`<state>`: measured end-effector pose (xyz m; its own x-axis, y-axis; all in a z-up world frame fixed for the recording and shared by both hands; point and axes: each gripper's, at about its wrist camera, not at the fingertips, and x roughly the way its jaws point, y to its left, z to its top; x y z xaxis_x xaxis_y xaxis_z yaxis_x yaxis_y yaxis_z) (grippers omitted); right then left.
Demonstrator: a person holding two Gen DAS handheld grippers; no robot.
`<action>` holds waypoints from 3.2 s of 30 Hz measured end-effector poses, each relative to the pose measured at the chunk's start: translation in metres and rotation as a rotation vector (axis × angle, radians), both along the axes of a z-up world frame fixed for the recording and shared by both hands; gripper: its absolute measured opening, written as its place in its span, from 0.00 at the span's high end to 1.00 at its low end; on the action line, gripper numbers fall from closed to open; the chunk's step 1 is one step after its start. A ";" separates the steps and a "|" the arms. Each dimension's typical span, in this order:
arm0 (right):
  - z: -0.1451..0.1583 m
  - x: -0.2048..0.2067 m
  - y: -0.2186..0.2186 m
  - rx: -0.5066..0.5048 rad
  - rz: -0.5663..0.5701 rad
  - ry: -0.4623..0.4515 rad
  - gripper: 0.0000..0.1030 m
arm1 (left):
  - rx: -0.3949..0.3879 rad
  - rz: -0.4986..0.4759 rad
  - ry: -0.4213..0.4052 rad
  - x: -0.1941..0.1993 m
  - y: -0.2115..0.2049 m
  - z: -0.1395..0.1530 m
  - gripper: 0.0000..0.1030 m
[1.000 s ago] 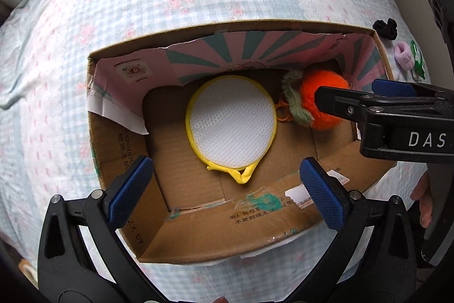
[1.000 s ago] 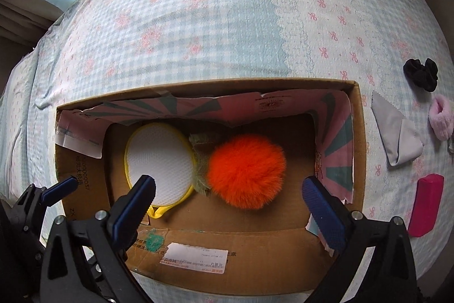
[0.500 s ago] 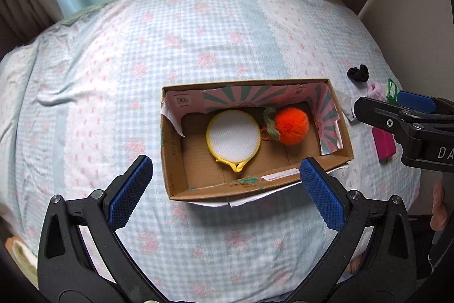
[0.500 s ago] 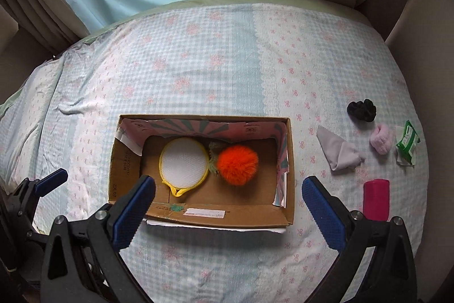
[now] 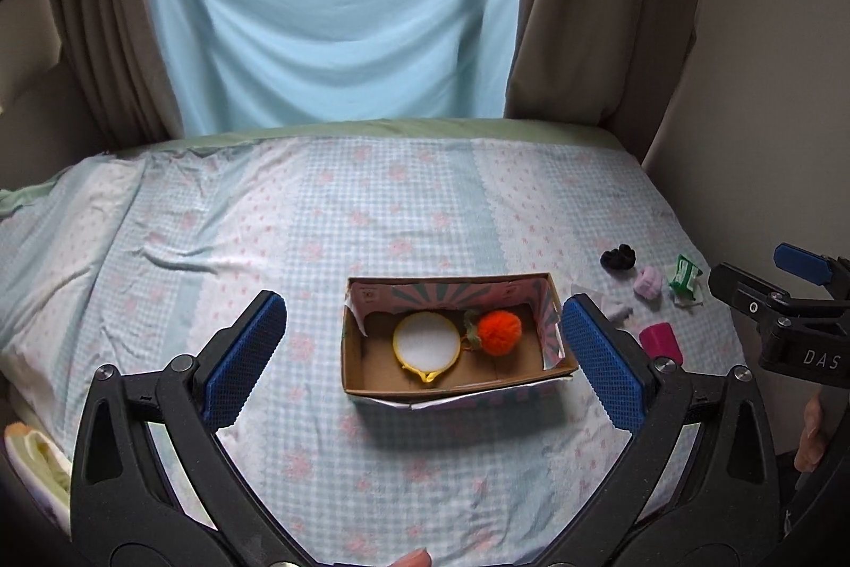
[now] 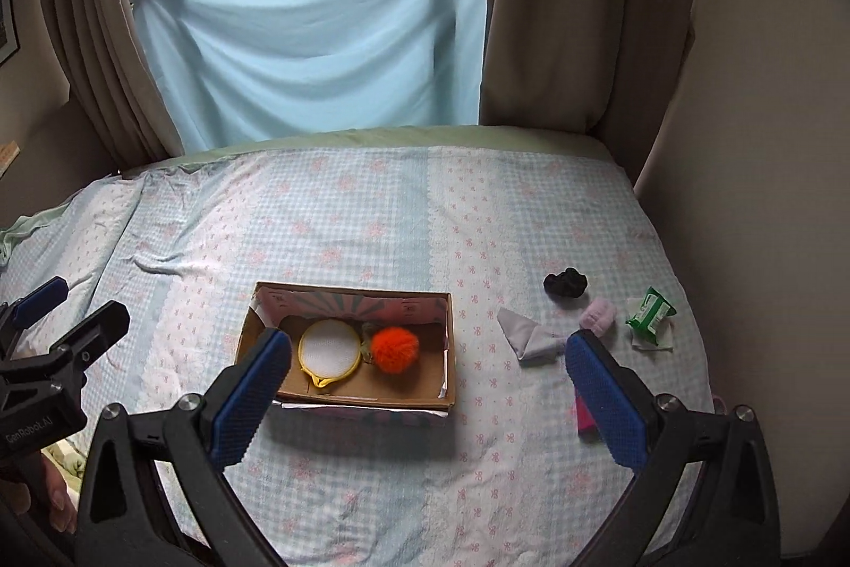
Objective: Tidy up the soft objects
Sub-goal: 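Lift both tools away from the box toward the remaining items, then grasp the pink pouch with the left tool while the right grasps the green wipes, then carry the pink pouch and green wipes into the box and release both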
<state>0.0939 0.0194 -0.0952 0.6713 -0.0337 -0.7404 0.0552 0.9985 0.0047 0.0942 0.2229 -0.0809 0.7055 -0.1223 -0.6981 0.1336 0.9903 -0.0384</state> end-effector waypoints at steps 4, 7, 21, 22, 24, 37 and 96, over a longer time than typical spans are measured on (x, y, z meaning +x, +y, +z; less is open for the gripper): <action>0.014 -0.019 -0.026 0.004 -0.086 -0.039 0.00 | 0.006 -0.047 -0.028 -0.005 -0.023 0.007 0.00; 0.023 -0.031 -0.052 0.001 -0.150 -0.069 0.00 | -0.002 -0.076 -0.036 -0.005 -0.042 0.009 0.00; 0.024 -0.023 -0.213 -0.022 -0.272 -0.126 0.00 | -0.027 -0.066 -0.026 0.009 -0.182 0.003 0.00; 0.020 -0.016 -0.227 -0.019 -0.272 -0.123 0.00 | -0.026 -0.057 -0.029 0.010 -0.195 -0.001 0.00; 0.009 -0.001 -0.254 -0.015 -0.275 -0.110 0.00 | -0.025 -0.043 -0.008 0.019 -0.222 -0.014 0.00; -0.124 0.123 -0.386 0.064 -0.348 0.086 0.05 | -0.025 0.009 0.270 0.081 -0.361 -0.173 0.00; -0.218 0.178 -0.418 0.223 -0.386 0.289 0.67 | 0.009 -0.129 0.443 0.095 -0.451 -0.297 0.61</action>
